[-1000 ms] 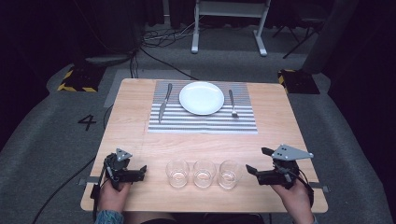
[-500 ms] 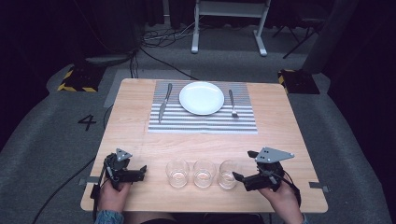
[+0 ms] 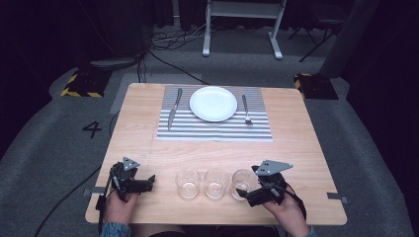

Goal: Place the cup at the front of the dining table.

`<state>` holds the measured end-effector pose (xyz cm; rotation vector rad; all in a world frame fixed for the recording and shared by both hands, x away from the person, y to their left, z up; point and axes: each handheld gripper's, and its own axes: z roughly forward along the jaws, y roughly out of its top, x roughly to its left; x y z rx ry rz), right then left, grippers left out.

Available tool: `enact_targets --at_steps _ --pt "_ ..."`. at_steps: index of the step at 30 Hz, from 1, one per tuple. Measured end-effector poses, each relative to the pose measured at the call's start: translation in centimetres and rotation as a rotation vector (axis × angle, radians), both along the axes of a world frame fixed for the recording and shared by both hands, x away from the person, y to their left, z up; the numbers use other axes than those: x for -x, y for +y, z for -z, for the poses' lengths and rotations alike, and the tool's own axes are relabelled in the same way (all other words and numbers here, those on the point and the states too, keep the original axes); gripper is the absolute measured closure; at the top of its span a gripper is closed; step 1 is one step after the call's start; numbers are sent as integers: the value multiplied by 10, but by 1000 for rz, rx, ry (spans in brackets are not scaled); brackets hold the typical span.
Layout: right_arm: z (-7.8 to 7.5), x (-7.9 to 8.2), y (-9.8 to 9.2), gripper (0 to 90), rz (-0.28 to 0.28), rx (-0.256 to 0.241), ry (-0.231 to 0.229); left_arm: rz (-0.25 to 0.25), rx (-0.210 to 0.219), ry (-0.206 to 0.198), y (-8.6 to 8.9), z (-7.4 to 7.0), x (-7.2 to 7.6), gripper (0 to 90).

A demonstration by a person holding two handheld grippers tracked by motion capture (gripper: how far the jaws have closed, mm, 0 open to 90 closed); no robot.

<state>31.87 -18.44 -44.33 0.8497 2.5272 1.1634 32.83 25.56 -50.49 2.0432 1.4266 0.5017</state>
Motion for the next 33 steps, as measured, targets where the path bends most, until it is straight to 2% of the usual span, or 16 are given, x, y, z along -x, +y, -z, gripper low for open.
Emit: enact_targets --at_steps 5,7,9,11,14,23,29,33 --pt "11 -1 6 51 -7 23 29 0 0 0 0 0 0 2" --pt "15 -2 7 83 -18 35 39 0 1 0 0 0 0 2" --pt "18 -2 7 158 -19 27 53 0 1 1 0 0 0 2" --pt "21 -2 6 180 -21 15 66 0 1 1 0 0 0 2" --pt "20 1 8 191 -16 33 32 0 0 0 0 0 0 2" --pt "19 2 9 195 -11 35 26 -2 1 -1 0 0 0 2" --pt "14 5 9 197 0 68 15 0 1 1 0 0 0 2" --pt "9 4 5 196 3 63 8 0 0 0 0 0 0 2"
